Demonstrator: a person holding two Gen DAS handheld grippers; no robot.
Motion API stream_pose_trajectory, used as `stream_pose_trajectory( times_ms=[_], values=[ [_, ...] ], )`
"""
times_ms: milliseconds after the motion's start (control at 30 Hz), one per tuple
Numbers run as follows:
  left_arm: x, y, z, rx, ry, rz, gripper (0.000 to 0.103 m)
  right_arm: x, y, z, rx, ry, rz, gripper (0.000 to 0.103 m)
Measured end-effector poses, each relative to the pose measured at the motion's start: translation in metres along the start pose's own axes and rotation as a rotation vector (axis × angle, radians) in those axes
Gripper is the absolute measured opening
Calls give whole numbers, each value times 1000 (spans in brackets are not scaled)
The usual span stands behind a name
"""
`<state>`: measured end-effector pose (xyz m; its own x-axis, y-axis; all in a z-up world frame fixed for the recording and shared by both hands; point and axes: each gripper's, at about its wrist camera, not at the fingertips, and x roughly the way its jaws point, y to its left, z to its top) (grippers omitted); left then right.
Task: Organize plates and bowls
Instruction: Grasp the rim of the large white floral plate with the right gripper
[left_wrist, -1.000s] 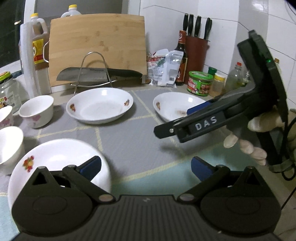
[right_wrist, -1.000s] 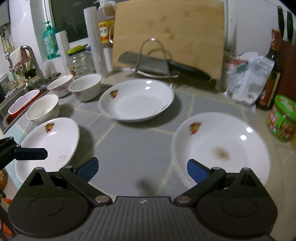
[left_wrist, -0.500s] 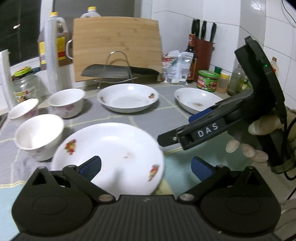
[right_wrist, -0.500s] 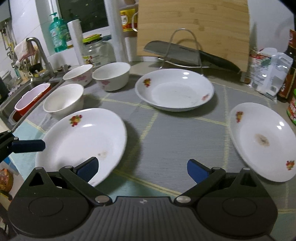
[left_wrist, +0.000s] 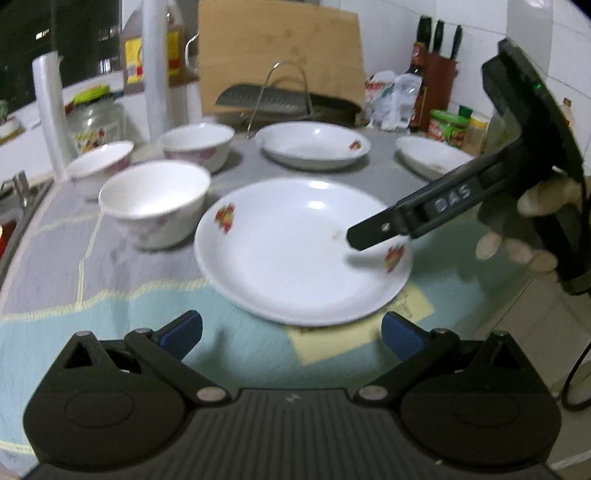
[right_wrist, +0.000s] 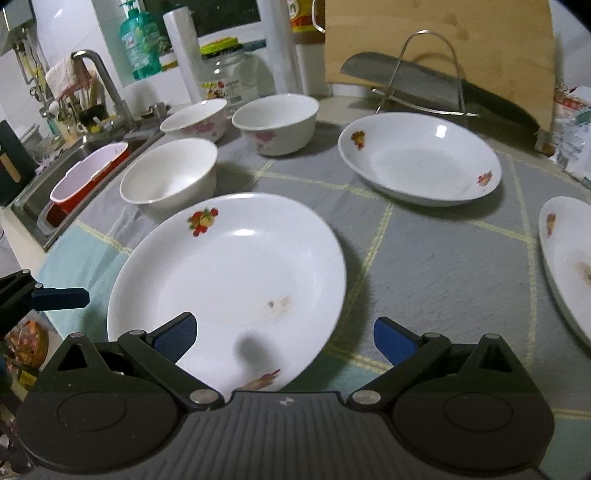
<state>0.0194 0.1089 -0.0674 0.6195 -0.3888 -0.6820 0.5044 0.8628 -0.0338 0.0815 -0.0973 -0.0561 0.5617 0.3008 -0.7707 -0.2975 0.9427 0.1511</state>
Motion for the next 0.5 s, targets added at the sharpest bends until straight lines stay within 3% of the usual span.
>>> stream_pose_trajectory(
  times_ms=[500],
  values=[
    [25, 18, -7, 55, 36, -70, 103, 23, 5, 3, 39, 65, 31, 103]
  ],
)
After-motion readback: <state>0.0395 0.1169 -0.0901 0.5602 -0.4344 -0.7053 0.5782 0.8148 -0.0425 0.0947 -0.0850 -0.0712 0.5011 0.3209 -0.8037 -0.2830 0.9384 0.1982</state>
